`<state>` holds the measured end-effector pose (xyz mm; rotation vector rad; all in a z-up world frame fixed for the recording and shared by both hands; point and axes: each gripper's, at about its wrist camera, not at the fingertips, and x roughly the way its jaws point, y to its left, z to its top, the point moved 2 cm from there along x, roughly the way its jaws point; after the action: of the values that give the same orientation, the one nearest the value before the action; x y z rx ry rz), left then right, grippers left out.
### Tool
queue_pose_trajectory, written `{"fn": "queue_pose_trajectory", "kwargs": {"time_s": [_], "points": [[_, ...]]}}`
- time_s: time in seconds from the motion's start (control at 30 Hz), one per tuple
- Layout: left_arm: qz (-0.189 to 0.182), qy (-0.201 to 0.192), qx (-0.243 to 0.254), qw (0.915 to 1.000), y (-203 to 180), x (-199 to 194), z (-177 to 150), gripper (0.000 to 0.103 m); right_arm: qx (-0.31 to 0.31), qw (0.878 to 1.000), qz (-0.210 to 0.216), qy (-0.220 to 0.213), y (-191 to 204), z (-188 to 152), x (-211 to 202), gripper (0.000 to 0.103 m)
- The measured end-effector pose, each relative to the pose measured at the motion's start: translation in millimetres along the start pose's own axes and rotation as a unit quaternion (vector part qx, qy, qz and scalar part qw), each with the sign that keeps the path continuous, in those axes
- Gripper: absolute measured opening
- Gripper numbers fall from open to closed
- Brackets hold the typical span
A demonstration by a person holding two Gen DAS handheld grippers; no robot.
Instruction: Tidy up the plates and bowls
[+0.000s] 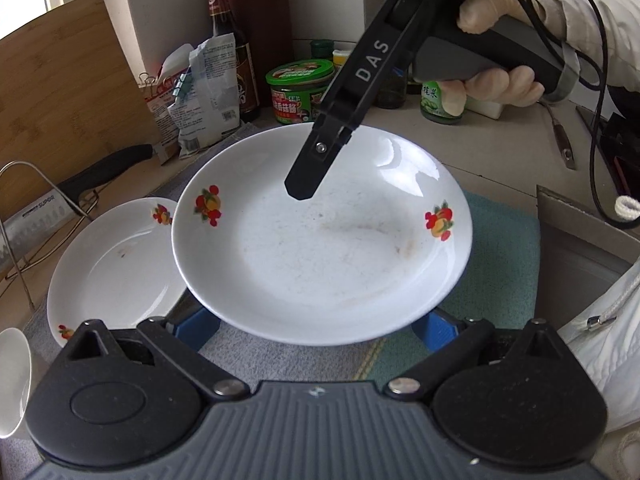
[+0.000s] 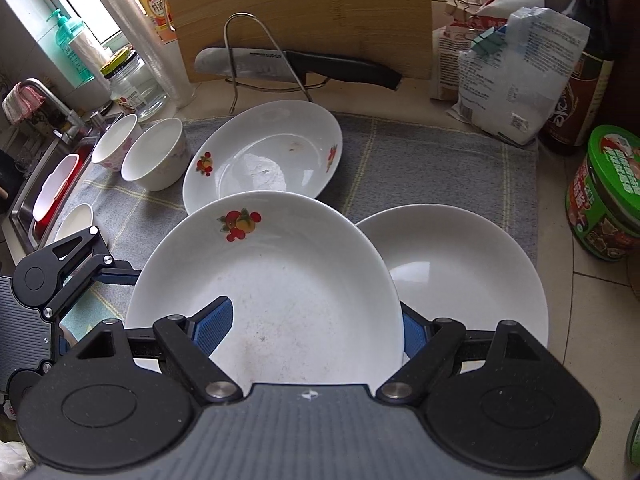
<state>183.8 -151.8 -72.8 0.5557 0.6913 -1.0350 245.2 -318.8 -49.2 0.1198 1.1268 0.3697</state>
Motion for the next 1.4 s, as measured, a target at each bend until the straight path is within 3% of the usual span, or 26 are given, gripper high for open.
{"fn": "queue_pose_trajectory", "kwargs": {"time_s": [0.7,1.4], "points": [[-0.041,0.006,0.023,0.9989,-3,57,38,0.100,0.043,0.999,-0.033,-0.003,-61,-5,0,0.089],[-0.049,0.030,0.012,0.9983,3,72,39,0.100,0.059,0.998,-0.020,0.007,-77,-4,18,0.089]]}}
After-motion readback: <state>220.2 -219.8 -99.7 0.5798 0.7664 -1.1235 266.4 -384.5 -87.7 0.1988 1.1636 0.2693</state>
